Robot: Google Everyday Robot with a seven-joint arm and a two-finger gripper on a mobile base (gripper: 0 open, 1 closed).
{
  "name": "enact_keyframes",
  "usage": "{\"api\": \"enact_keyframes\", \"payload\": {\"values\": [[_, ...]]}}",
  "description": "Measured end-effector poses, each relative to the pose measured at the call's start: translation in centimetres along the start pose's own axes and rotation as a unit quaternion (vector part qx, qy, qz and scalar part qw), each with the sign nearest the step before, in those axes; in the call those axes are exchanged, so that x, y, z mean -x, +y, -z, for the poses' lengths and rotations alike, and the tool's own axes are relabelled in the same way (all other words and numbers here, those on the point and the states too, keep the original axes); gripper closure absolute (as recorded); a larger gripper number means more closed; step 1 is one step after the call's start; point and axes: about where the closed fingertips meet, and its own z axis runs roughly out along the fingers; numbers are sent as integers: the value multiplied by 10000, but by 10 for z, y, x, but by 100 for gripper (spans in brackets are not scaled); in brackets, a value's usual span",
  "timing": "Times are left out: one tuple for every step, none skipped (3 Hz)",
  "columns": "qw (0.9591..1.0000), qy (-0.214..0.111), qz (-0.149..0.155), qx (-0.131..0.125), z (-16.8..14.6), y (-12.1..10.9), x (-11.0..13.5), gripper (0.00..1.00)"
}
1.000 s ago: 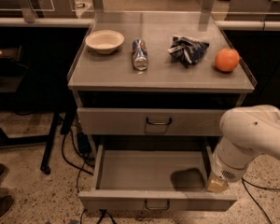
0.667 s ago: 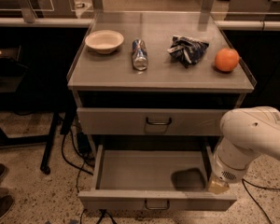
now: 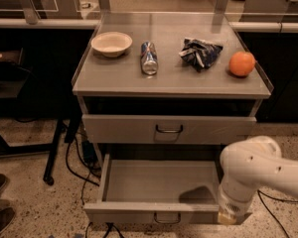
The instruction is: Close middle drawer
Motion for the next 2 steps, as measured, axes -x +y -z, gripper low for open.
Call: {"api": "enact_keyframes", "payload": {"values": [[9996,176,-102,190,-50,4,1,100],[9988,280,-213,340,-87,6,3,100]]}}
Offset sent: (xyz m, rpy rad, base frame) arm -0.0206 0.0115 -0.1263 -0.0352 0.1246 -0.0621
